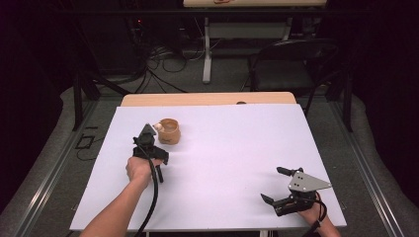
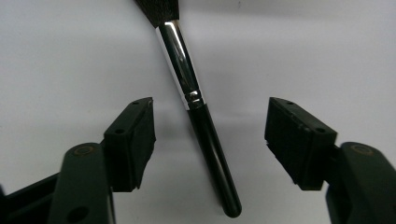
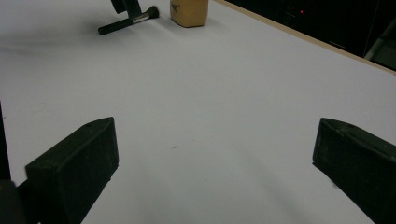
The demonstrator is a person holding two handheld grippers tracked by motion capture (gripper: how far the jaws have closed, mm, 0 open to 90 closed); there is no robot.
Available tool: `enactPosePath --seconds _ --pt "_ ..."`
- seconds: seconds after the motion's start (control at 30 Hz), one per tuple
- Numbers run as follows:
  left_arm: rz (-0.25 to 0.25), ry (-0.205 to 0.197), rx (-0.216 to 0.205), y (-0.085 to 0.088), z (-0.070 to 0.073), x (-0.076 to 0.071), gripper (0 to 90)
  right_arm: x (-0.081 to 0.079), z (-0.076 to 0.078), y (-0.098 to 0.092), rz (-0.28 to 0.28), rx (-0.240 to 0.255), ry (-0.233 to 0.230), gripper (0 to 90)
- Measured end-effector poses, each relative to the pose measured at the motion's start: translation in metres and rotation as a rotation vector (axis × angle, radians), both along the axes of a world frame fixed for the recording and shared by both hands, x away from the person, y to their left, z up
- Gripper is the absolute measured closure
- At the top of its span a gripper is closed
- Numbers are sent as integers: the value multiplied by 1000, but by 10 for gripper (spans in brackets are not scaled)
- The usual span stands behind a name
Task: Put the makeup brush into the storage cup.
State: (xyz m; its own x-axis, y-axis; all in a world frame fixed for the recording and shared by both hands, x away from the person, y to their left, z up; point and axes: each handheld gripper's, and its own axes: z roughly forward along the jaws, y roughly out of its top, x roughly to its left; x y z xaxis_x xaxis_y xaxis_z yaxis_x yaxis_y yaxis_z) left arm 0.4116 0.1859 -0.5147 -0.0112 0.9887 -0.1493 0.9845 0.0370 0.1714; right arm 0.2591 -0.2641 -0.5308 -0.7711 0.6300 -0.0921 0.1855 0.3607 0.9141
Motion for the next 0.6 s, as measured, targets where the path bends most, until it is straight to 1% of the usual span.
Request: enactPosePath --seconds 0.07,0.1,0.2,0.27,0.4,0.43,0.53,0.6 --pt "-1 4 2 1 0 0 372 0 0 0 -2 1 -2 0" --pt "-4 5 15 0 -1 1 389 0 0 0 -3 1 -4 0" --pt "0 10 13 0 -1 1 441 0 0 0 -3 2 -4 0" --pt "3 0 19 0 -1 2 468 0 0 0 -3 1 -3 0" --pt "7 -2 19 1 -2 5 528 0 0 0 -4 0 -3 0" --pt "4 9 24 2 -3 6 536 0 0 0 -3 0 -3 0" --pt "-3 13 26 -1 -5 8 584 0 0 0 -3 -1 -3 0" --pt "-12 15 40 -2 -6 7 621 0 0 0 -3 -2 -2 0"
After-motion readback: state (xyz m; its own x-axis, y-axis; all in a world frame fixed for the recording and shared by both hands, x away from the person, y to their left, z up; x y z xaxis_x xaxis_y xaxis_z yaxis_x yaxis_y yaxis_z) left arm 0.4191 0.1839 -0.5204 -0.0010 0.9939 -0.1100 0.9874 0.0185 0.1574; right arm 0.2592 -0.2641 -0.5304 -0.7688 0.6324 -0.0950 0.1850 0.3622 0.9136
